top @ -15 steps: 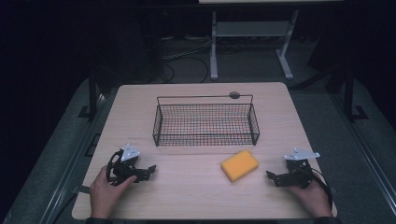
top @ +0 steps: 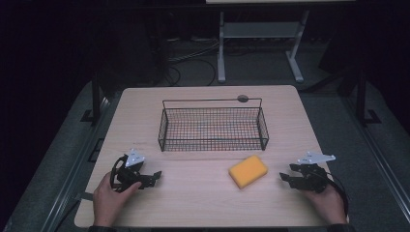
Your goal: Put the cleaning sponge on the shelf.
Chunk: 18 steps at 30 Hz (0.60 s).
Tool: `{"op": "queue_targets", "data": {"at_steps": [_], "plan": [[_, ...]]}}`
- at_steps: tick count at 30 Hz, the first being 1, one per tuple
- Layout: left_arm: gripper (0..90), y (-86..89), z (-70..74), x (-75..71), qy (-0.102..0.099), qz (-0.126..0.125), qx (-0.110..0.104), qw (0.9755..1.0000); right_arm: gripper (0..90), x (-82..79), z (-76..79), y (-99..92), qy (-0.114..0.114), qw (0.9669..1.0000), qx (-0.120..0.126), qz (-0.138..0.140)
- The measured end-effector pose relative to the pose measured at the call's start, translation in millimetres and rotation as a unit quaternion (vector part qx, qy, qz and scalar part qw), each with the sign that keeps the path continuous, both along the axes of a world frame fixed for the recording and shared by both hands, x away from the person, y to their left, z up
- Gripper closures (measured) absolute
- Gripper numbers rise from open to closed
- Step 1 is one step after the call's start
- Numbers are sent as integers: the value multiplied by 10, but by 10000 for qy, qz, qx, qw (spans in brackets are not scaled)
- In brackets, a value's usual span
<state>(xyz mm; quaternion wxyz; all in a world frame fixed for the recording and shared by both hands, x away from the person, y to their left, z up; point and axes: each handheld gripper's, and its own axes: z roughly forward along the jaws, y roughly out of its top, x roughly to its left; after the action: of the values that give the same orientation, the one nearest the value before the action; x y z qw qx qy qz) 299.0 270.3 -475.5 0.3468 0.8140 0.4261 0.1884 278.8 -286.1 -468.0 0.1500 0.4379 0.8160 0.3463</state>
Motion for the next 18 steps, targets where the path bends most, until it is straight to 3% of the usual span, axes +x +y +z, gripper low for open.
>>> {"op": "queue_targets", "data": {"at_steps": [3, 9, 11, 18], "plan": [[125, 0, 0, 0, 1, -1, -1, 10000, 588, -1, 27, 10, -19, 10000, 17, 80], [125, 0, 0, 0, 1, 1, -2, 10000, 850, 31, 74, 59, 161, 9992, 145, 322], [125, 0, 0, 0, 0, 2, -5, 10000, 897, 51, 97, 95, 153, 9988, 116, 440], [126, 0, 0, 0, 0, 2, -4, 10000, 899, 142, 148, 232, 152, 9972, 118, 724]]}}
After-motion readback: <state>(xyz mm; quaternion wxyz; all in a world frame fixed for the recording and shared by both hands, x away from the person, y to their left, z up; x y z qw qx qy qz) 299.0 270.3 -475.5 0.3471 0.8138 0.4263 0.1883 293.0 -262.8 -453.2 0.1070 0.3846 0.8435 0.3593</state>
